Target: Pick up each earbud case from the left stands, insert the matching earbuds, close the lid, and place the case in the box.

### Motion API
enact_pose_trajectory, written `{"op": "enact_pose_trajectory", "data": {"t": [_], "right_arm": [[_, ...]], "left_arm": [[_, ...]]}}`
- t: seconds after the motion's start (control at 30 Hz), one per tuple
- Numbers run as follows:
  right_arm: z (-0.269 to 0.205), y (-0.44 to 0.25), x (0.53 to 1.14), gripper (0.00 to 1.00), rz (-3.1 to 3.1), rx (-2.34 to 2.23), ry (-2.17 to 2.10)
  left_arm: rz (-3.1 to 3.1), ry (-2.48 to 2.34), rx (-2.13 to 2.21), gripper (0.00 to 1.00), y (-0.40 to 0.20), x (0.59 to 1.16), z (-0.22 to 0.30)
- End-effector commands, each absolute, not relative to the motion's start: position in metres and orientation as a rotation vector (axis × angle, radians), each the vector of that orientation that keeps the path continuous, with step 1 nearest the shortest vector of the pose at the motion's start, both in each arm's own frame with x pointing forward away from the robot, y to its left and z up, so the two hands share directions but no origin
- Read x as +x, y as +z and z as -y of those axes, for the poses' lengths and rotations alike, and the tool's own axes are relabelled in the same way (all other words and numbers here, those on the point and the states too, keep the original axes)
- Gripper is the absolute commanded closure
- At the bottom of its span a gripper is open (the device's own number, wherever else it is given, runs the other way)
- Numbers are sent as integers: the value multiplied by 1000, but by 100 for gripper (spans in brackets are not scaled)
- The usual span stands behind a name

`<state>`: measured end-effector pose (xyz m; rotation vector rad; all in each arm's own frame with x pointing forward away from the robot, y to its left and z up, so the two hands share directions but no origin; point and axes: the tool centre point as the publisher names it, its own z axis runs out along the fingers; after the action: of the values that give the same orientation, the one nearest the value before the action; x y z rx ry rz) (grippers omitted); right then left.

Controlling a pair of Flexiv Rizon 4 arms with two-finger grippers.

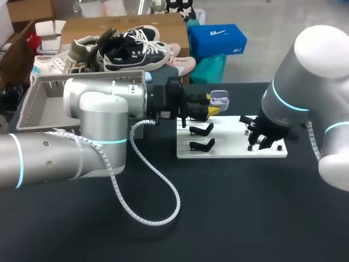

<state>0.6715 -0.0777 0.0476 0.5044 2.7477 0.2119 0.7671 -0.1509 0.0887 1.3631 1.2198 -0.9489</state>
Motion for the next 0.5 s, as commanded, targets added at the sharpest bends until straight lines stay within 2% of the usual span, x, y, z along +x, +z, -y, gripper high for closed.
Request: {"op": "enact_pose_trajectory", "data": {"t": [0.03,0.5], "right_arm": [[82,78,650,100,-2710,409,165],[44,142,662,100,-2720,-360,100]], "left_arm": [[-1218,-947,1360,100,88,766,151],[-1218,-947,1360,100,88,766,151]]}}
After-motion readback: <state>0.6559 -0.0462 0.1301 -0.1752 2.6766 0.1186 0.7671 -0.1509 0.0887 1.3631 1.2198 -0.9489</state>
